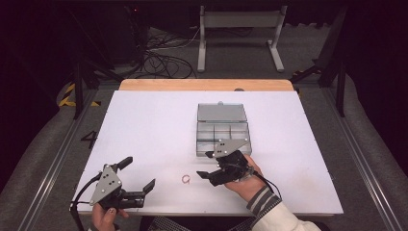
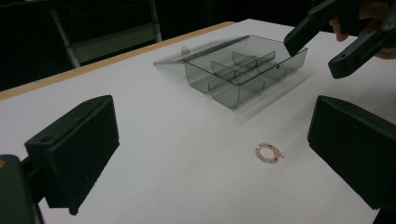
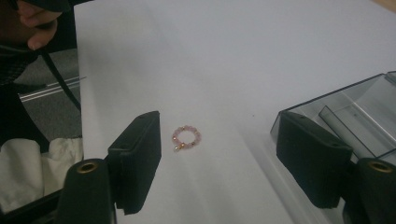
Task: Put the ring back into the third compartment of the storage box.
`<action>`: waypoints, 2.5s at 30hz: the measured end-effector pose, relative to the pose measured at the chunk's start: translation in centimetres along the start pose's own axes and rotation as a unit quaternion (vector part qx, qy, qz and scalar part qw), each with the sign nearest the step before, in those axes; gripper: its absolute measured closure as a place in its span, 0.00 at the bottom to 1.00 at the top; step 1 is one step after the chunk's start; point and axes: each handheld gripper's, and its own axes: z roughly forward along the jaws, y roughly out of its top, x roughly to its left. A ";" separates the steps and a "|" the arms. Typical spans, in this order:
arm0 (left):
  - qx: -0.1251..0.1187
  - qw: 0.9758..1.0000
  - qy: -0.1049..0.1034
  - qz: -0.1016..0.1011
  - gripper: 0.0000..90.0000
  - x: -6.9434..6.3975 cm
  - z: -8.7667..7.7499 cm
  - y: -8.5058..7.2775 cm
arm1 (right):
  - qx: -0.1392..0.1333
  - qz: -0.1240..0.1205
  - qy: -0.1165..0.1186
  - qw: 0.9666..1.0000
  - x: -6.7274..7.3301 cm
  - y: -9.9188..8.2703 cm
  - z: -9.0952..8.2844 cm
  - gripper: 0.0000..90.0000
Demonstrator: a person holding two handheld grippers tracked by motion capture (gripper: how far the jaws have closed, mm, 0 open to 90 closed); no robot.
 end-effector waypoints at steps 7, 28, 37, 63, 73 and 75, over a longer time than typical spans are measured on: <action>0.000 1.000 0.001 0.001 0.03 0.0 0.0 0.0 | 0.014 0.004 0.017 1.000 0.1 0.1 1.7 0.36; 0.001 1.000 0.001 0.001 0.03 0.0 0.0 0.0 | 0.050 0.009 0.035 0.998 0.6 -0.4 6.4 0.41; 0.001 1.000 0.001 0.004 0.03 0.0 0.0 0.0 | 0.057 0.013 0.036 0.998 0.6 -0.6 7.7 0.43; 0.002 1.000 -0.001 0.003 0.03 0.0 0.0 0.0 | 0.079 -0.016 0.023 0.996 0.5 -1.0 9.2 0.82; 0.003 1.000 -0.003 0.001 0.03 0.0 0.1 0.0 | 0.089 -0.012 0.024 0.996 0.4 -1.1 9.4 0.89; 0.004 1.000 -0.003 0.001 0.03 0.0 0.1 0.0 | 0.088 -0.012 0.022 0.996 0.4 -1.2 9.4 0.91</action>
